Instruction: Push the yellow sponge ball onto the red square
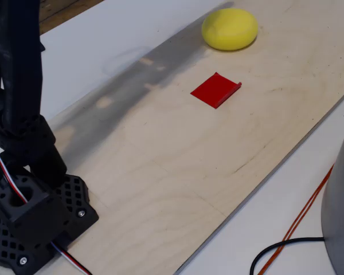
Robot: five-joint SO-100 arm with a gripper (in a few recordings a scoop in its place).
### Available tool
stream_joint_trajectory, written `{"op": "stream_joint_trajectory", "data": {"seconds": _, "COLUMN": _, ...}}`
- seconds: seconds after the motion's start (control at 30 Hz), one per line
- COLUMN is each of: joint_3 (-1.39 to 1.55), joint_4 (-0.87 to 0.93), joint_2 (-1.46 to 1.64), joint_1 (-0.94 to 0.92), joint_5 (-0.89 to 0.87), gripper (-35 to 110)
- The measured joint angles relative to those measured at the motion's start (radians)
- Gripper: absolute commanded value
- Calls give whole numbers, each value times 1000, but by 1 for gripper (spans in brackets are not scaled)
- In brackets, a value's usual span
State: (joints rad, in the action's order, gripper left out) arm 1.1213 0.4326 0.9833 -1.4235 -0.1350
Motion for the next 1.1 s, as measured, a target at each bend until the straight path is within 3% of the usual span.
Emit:
{"op": "stream_joint_trajectory", "data": {"seconds": 0.63, "joint_3": -347, "joint_4": 51, "joint_2": -298, "joint_1": -3, "joint_5": 60, "gripper": 24}}
{"op": "stream_joint_trajectory", "data": {"seconds": 1.1, "joint_3": -293, "joint_4": 51, "joint_2": -353, "joint_1": -60, "joint_5": -78, "gripper": 25}}
